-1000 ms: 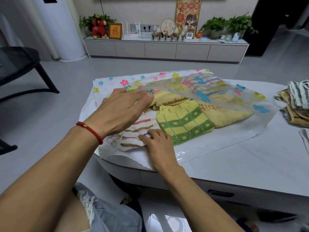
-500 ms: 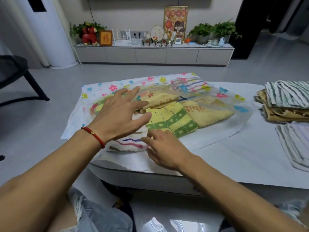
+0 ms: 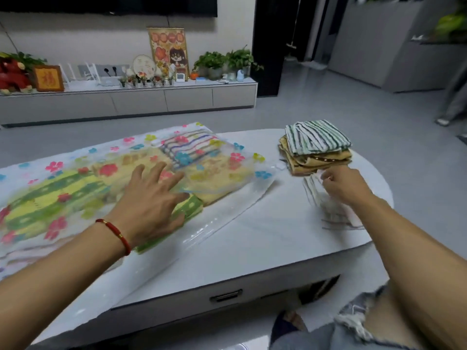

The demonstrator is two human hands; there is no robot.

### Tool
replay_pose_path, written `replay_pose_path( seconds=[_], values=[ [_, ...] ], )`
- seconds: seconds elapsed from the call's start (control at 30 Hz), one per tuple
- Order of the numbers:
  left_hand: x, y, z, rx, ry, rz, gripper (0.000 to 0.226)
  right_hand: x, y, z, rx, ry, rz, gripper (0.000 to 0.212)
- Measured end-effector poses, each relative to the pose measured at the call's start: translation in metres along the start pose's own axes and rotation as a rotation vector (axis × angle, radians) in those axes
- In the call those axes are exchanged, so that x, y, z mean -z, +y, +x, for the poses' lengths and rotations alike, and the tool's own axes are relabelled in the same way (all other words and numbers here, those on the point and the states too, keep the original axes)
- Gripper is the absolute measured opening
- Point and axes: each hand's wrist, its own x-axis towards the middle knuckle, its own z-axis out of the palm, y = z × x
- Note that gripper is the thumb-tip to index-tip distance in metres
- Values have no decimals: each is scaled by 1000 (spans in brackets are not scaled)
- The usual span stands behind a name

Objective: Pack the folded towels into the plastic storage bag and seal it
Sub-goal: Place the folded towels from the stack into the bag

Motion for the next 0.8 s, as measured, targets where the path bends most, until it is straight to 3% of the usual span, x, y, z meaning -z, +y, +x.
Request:
replay_pose_path(
  seconds=[0.13, 0.27, 0.37, 0.47, 0.53, 0.67, 0.8],
  values=[
    [-1, 12, 18, 0, -21, -41, 53, -14, 67, 25, -340, -155, -134, 50],
    [7, 8, 25, 54, 26, -159, 71, -10, 94, 37, -335, -203, -60, 59],
    [17, 0, 27, 107, 92, -252, 73, 2, 98, 39, -344, -227, 245, 69],
    [27, -9, 31, 136, 121, -304, 76, 15, 87, 29, -443, -457, 629, 62],
    [33, -17, 36, 137, 126, -345, 80, 23, 75, 21, -388, -581, 715, 50],
    [46, -40, 46, 131, 152, -451, 73, 38, 35, 1, -156, -670, 764, 29],
    [60, -55, 53, 152, 185, -549, 74, 42, -34, -19, 88, -851, 819, 32]
  ],
)
